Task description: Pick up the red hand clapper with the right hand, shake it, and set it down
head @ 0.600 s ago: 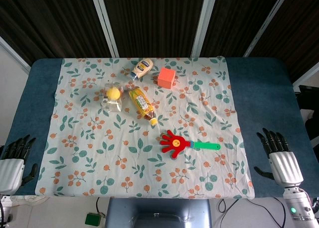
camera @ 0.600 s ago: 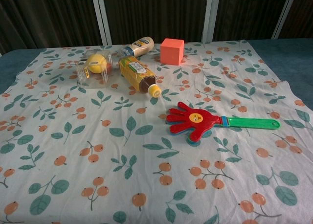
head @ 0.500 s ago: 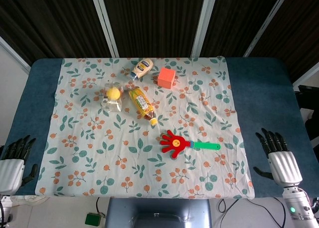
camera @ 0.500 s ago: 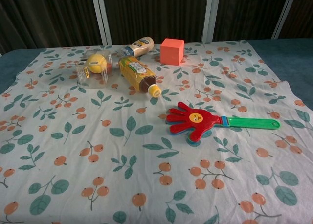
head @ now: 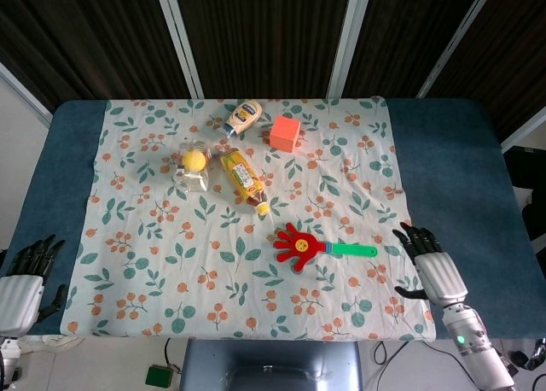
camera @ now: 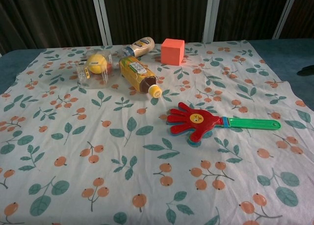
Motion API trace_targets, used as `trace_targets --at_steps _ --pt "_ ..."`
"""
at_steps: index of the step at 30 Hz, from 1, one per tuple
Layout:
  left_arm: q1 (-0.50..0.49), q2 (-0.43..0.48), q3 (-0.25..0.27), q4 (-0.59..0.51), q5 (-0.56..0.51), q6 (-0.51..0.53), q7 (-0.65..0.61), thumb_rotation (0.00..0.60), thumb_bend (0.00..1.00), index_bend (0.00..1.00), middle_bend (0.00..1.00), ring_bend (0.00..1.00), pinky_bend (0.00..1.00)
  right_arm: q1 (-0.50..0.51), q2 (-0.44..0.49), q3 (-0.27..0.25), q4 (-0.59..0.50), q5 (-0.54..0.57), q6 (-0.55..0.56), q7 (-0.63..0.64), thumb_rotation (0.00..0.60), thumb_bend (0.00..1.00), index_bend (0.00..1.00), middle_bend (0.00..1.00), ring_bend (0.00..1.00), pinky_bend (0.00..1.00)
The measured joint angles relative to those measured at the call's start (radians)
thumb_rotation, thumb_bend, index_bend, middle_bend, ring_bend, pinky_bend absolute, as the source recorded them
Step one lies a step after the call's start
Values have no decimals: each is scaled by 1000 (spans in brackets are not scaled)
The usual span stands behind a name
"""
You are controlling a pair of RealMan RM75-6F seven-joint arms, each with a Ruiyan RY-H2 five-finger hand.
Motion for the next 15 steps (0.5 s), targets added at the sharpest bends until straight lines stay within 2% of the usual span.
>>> trace_targets --at_steps 6,15 --pt "-9 10 9 5 22 -9 -44 600 449 0 0 0 112 134 -97 52 -17 136 -195 -75 600 228 357 0 0 0" --pt "-7 25 23 14 54 6 -89 600 448 0 0 0 112 243 -255 105 -1 321 -243 -328 600 331 487 0 0 0"
